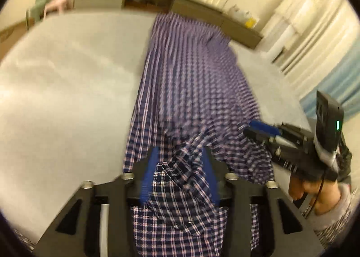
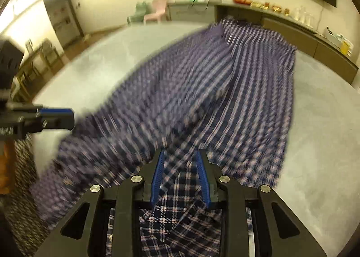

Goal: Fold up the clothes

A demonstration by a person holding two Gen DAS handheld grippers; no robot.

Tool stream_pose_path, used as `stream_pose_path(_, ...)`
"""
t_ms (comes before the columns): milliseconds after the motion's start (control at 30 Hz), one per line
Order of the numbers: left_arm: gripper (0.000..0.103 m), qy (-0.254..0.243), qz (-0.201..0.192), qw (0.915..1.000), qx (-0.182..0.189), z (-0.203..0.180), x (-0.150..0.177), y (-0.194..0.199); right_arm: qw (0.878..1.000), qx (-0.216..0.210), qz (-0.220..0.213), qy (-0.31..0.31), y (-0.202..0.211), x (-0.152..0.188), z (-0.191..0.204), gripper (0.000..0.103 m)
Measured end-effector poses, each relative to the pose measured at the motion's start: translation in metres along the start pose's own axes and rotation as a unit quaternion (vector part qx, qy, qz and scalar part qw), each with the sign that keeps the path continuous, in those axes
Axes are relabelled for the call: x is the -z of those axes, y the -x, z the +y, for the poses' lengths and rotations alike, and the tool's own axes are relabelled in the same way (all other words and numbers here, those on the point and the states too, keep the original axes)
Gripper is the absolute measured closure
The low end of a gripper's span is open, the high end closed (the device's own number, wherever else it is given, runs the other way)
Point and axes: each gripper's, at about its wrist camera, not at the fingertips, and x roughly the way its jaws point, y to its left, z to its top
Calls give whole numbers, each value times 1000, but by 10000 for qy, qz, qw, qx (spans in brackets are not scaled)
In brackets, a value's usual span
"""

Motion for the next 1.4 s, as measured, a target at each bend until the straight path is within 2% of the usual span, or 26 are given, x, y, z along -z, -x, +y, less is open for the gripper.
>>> stream_pose_path(67,51,-180,93,9998,67,0,4,-2,9994,-106,-313,-111,17,-9,-7,72)
stream_pose_path(100,51,-205,206,9995,121,4,10,-4,9992,-167,-319,-159,18,-9,-9,72)
stream_pose_path(133,51,-167,371,9991,114,8,15,-16,9991,-233,-283,-216,17,-8,-12,72)
stream_pose_path(200,51,-92,697,9975,97,16,26,-38,9990,-321,108,-308,-2,2,-14,72)
stream_pose_path(267,51,-205,619,9979,60,18,34,-46,9982,-164,531,-215,-21,14,-11,72)
stream_pose_path(333,52,-285,602,9978,-1,14,32,-39,9985,161,504,136,-11,13,0,72)
stream_pose_path(400,51,-281,584,9979,38,15,34,-35,9981,501,149,334,14,11,8,72)
stream_pose_path(433,51,-302,611,9977,37,17,36,-35,9982,439,-56,393,29,11,14,72)
stream_pose_path(500,44,-344,666,9972,34,20,42,-36,9988,204,-137,420,45,16,25,72)
stream_pose_path(600,44,-407,749,9964,30,25,50,-37,9984,148,332,436,35,44,34,72)
stream_pose_path(633,42,-428,776,9961,28,27,53,-37,9984,211,321,404,34,51,35,71)
stream_pose_path(700,42,-468,827,9955,27,30,58,-38,9983,241,445,285,37,56,34,68)
stream_pose_path(733,42,-411,697,9967,88,32,59,-30,9983,232,499,172,43,58,32,67)
stream_pose_path(767,39,-420,608,9972,94,35,61,-23,9990,237,367,-67,58,62,28,64)
stream_pose_path(833,34,-437,500,9978,47,38,64,-12,9982,247,103,-543,86,72,20,36)
stream_pose_path(867,33,-418,494,9979,-27,41,66,-10,9969,251,22,-752,97,78,16,35)
stream_pose_path(967,32,-356,693,9969,-143,43,79,-9,9933,252,317,-1086,106,106,6,35)
stream_pose_path(1100,31,-396,834,9957,-31,44,96,-5,9862,249,712,-1472,116,143,-5,35)
stream_pose_path(1133,29,-469,802,9957,-15,40,99,-6,9877,252,806,-1315,114,148,4,34)
stream_pose_path(1167,31,-542,771,9956,3,36,103,-7,9901,337,825,-1087,116,154,11,35)
stream_pose_path(1200,37,-576,777,9953,92,33,104,-10,9917,385,830,-902,119,158,17,46)
stream_pose_path(1233,94,-605,785,9949,183,30,104,-13,9926,301,792,-872,122,152,16,82)
stream_pose_path(1267,99,-430,878,9944,413,33,104,-12,9934,217,754,-842,125,146,16,99)
stream_pose_path(1300,99,-256,966,9929,642,35,104,-11,9940,133,716,-811,128,140,16,99)
stream_pose_path(1400,100,17,790,9875,1366,36,76,7,9955,-118,601,-719,138,123,15,100)
